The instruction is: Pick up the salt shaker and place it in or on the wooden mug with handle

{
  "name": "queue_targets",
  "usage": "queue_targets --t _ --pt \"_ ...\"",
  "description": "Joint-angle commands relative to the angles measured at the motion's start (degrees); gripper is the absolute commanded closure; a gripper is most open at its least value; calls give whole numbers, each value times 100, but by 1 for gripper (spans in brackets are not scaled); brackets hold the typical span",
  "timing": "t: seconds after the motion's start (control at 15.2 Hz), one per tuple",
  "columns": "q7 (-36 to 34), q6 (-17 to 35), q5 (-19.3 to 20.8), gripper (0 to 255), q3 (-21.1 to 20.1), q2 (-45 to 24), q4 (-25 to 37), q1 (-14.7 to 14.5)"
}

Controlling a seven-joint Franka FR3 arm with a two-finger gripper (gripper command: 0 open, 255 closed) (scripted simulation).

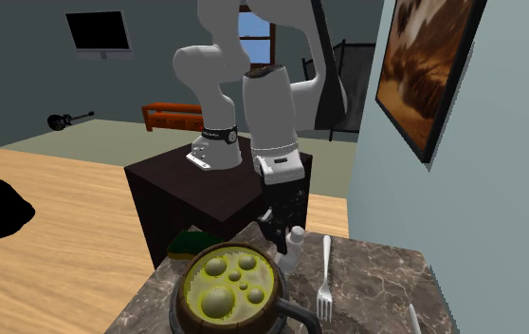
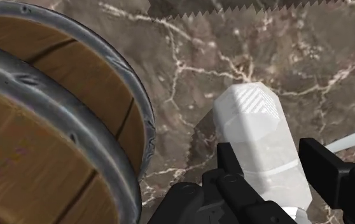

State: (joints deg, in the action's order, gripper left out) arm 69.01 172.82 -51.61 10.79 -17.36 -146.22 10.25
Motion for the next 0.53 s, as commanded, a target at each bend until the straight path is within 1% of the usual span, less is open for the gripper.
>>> queue_targets --t 0.0,0.2,0.46 --pt "-317 -94 338 255 259 183 -102 -224" --pt "-829 -254 932 255 694 475 -236 -564" --pt "-1555 -463 1821 255 1246 874 -388 -962"
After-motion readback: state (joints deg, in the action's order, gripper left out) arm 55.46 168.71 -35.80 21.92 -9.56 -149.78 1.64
